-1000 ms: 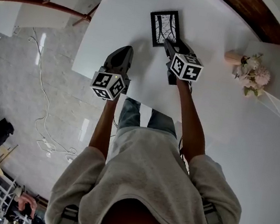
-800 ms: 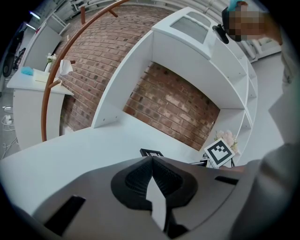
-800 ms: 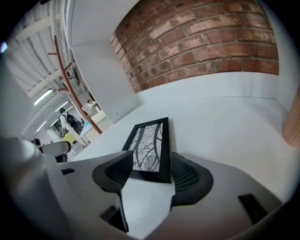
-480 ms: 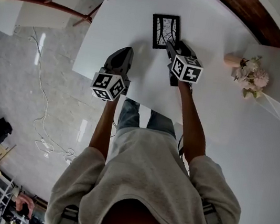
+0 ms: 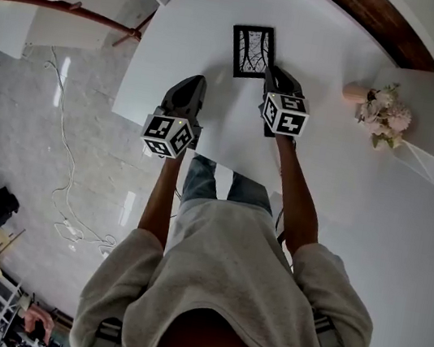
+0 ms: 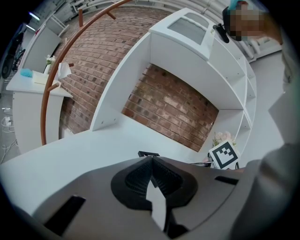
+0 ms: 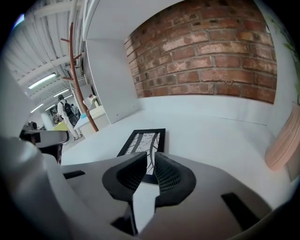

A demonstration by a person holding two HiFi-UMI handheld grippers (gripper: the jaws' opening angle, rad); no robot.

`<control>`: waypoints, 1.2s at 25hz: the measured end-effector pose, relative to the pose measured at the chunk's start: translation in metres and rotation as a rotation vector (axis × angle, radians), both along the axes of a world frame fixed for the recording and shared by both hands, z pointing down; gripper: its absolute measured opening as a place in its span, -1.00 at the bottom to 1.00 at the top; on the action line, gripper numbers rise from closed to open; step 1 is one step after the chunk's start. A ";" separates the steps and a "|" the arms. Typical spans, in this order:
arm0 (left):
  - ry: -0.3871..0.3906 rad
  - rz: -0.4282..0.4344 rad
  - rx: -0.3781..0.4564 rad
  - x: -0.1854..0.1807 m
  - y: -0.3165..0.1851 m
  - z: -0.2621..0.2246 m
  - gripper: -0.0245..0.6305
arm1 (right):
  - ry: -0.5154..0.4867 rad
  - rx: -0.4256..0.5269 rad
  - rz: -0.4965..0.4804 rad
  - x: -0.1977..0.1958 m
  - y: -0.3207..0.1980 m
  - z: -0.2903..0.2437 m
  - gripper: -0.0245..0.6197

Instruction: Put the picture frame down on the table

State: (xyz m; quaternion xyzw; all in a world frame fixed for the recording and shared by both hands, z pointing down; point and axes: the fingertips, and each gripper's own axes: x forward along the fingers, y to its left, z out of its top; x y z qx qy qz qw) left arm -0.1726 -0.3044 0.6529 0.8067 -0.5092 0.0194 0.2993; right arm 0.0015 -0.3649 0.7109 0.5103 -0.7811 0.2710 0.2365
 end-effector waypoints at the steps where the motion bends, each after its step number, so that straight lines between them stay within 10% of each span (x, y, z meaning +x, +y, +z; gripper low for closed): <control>1: -0.001 0.000 0.002 0.001 0.000 -0.001 -0.87 | 0.001 0.005 0.000 0.001 0.001 -0.002 -0.74; 30: -0.045 -0.003 0.112 -0.007 0.000 -0.076 -0.87 | -0.048 0.266 -0.035 0.006 0.021 -0.127 -0.85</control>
